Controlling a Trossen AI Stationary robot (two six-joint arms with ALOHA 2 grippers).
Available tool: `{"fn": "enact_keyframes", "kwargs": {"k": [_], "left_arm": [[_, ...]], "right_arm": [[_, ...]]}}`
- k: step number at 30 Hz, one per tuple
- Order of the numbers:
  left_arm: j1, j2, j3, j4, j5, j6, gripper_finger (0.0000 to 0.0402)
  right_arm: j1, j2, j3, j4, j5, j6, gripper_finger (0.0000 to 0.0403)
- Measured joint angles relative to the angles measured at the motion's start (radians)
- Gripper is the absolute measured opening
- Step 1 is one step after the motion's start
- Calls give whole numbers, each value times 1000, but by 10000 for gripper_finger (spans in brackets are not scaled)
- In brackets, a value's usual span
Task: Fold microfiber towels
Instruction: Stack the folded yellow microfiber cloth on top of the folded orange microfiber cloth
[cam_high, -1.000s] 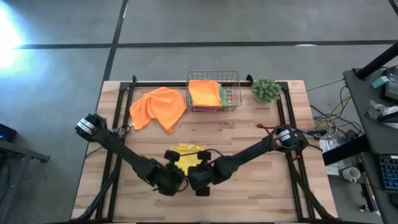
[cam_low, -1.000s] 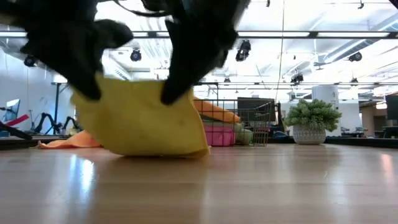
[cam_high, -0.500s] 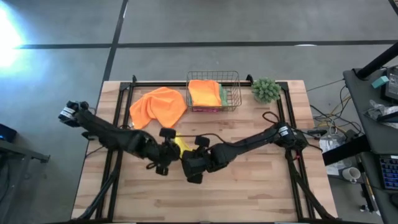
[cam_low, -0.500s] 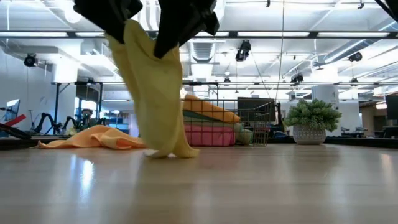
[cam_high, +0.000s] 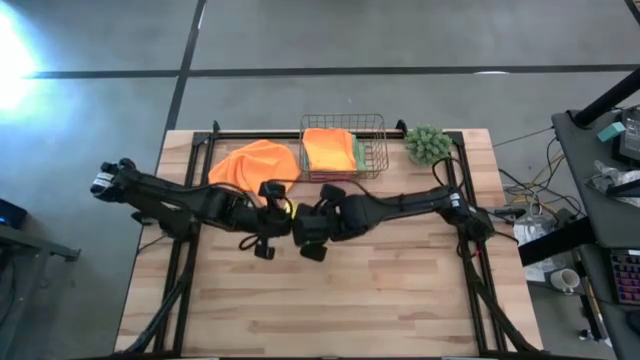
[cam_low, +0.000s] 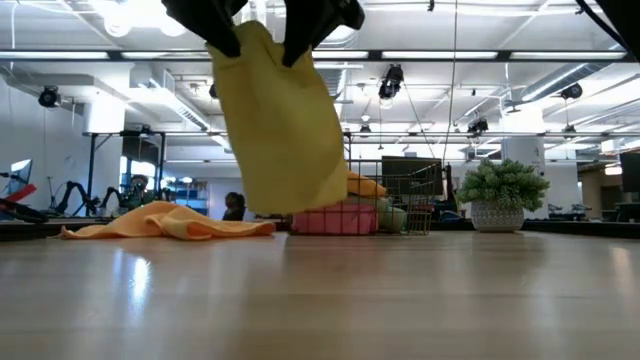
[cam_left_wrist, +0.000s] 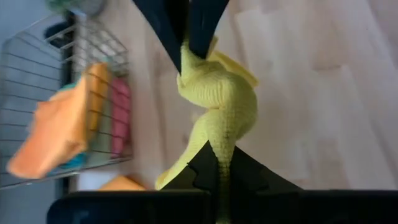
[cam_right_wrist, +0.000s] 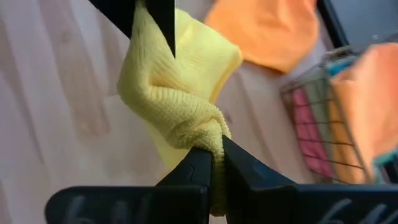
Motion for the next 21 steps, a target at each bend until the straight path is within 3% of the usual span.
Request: {"fn": "enact_keyframes", "kwargs": {"k": [14,21], "left_arm": [[179,4,117,13,-55,176,1],[241,6,180,80,-57,272,1]], "right_arm": [[-99,-65,53,-65,52,-51,8],[-167,-133,54,-25,55,-177,8]]}}
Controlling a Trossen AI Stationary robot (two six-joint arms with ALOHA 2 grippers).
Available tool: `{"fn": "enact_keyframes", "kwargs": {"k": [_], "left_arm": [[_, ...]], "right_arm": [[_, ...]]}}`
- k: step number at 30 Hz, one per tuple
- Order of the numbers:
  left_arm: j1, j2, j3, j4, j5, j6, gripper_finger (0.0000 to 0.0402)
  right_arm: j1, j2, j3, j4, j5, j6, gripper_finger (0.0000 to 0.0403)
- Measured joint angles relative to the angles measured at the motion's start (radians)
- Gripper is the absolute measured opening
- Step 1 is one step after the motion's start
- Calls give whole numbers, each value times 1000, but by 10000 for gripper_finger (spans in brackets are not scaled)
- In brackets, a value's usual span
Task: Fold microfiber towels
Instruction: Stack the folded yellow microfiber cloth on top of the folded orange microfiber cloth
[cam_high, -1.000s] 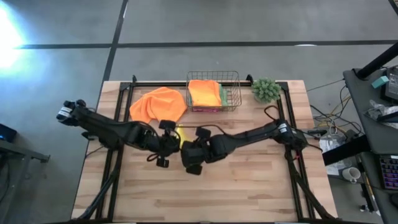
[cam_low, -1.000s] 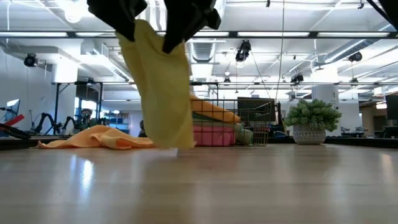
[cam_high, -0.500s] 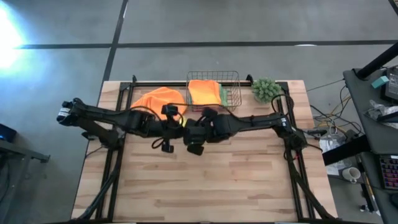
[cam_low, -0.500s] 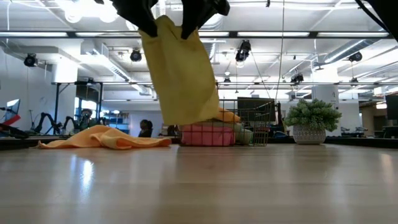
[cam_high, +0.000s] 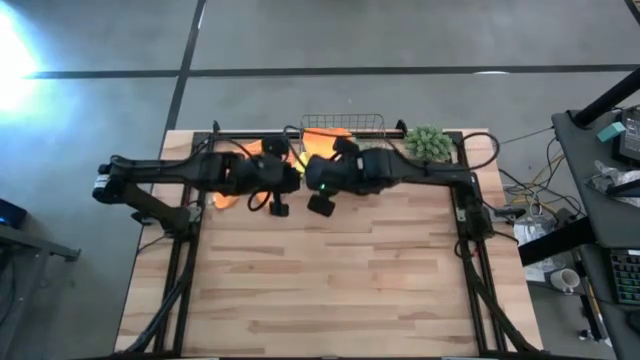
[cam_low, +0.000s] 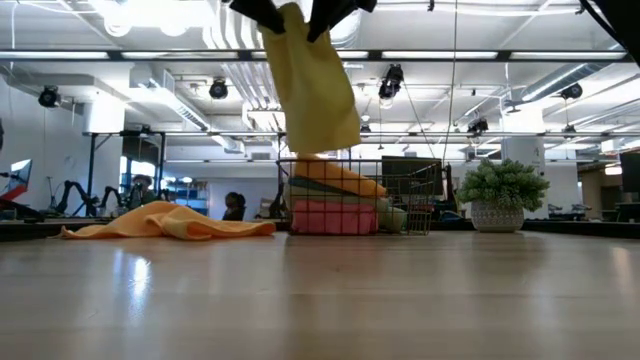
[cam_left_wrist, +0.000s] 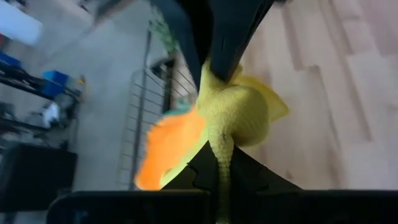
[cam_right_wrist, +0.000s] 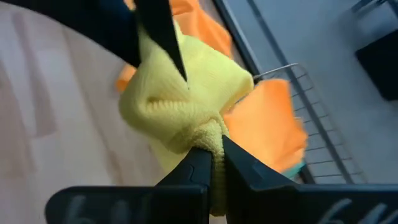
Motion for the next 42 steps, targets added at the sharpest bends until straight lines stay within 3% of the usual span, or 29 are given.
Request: {"fn": "enact_keyframes", "kwargs": {"k": [9,20,32,37,42], "left_arm": [[134,20,7,130,1,128,1],[286,130,22,310,-2,249,1],[397,288,136,316,26,310,1],[430,321,163,316,24,328,1],[456,328,173,320,6,387,1]], "right_arm": [[-124,-18,0,17,-2,-206,8],[-291,-18,-1,61,-6,-477,8],[-475,-14,-10,128,-106,-836,8],[-549,-14,-21,157,-245,-879,8],[-585,-14,-40,205,-256,-905,8]]}}
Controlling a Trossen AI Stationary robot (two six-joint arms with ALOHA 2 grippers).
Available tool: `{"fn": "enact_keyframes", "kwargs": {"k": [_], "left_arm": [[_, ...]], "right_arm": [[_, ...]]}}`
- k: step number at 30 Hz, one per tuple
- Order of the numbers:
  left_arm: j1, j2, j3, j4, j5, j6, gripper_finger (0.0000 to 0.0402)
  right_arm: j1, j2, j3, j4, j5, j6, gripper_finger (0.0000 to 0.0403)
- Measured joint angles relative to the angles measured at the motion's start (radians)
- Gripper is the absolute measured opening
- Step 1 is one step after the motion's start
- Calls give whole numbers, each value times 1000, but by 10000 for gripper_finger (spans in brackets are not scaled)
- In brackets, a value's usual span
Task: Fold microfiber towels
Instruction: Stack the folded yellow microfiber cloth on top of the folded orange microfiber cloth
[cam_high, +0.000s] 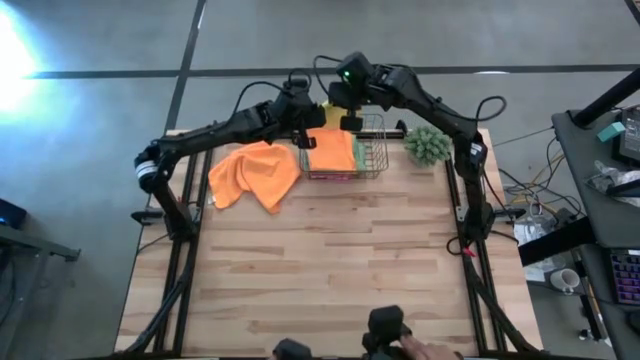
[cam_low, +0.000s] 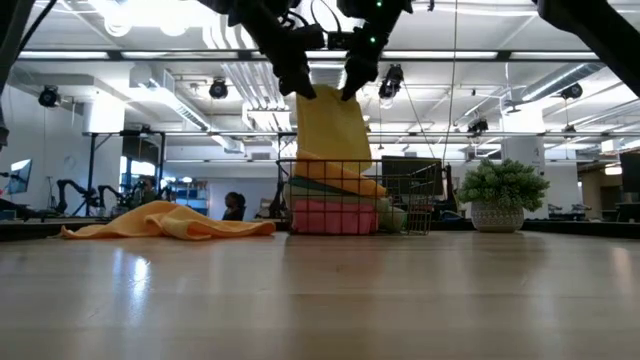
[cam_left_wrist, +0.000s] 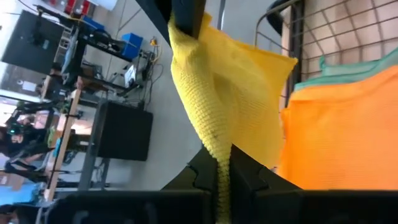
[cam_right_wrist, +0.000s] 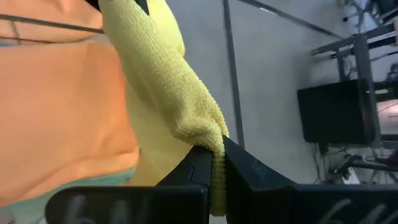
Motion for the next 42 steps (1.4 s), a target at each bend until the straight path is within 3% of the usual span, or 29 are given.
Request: {"fn": "enact_keyframes", "kwargs": {"k": [8,20,23,28,31,37,42], "left_arm": [[23,0,9,51,38,86,1],[11,8,-10,-151,190,-63,1],[10,10,-13,-140,188,-63,1],[22,10,-13,-79,164,-64,1],[25,10,-13,-75,158,-69,1],[16,8,-23,-125,191,-90,1],[11,8,-54,-146,217,-93,1]], "right_arm": [[-13,0,-54,77,-30,-46,8],[-8,0,-247,30,-161,1,8],[-11,0,-266,69,-130,-23,8],[-19,0,-236,197,18,-84,8],[-29,0,-209,239,28,-113,8],[-28,0,-235,104,-92,-74,8],[-15,4,-295,69,-114,-52,8]]}}
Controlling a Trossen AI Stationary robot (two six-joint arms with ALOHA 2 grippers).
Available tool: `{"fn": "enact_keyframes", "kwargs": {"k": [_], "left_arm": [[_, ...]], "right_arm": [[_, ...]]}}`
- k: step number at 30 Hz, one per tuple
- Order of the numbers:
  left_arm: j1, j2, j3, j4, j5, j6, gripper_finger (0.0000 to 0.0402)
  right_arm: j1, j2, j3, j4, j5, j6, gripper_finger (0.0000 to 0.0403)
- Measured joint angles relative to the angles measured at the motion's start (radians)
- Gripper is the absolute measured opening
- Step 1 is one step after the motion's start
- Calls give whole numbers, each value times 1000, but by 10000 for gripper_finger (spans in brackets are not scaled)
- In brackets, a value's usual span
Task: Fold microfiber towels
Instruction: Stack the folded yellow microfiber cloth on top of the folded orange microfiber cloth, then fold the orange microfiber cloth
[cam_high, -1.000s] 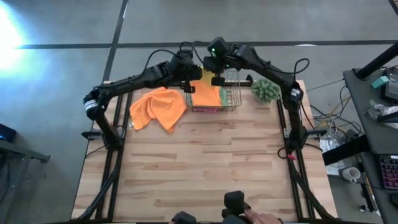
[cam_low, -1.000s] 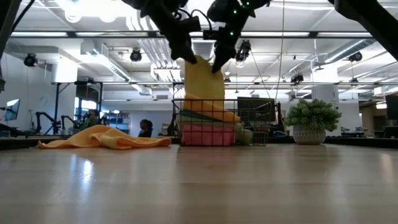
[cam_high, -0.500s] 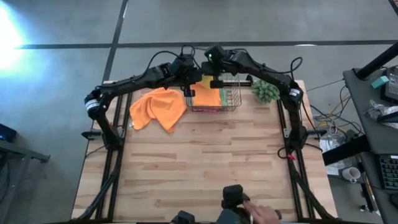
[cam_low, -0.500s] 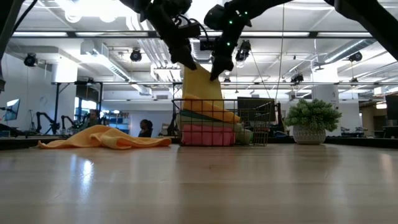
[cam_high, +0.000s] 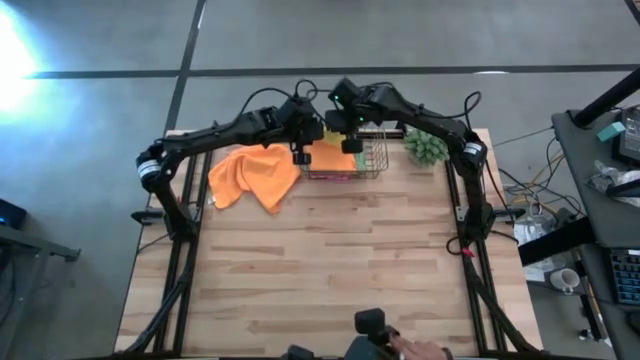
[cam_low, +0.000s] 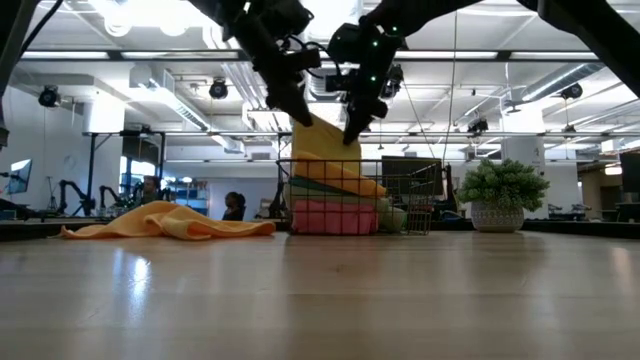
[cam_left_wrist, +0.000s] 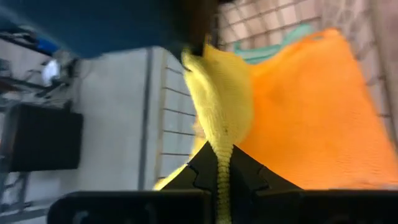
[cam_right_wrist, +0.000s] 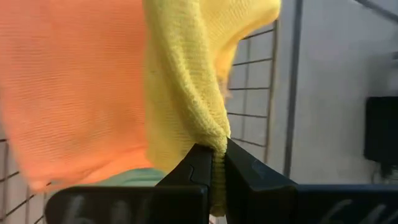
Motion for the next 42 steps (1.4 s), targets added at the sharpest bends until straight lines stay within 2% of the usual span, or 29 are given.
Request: {"fn": "enact_keyframes", "kwargs": {"k": [7,9,14,17,25,29,35,39,42], "left_arm": [[-3,5,-17,-73,146,-46,1],[-5,8,-17,-77,169,-69,3],[-9,22,-17,-86,178,-77,34],[-11,23,-17,-96,178,-77,63],[-12,23,-11,-134,177,-89,141],[-15,21,-2,-139,177,-128,167],[-16,13,68,-241,164,-131,183],[-16,1,101,-369,97,-136,183],[-16,-31,84,-437,81,-227,183]], "right_arm": [[1,0,-16,-66,-149,19,8],[1,0,-16,-70,-160,22,8],[-3,3,-18,-108,-168,61,14],[0,3,-19,-127,-175,78,30],[3,3,-20,-151,-328,186,121],[4,3,5,-198,-336,193,160],[4,1,78,-243,-340,204,194],[4,-1,133,-277,-341,259,199],[6,-5,159,-317,-342,298,196]]}}
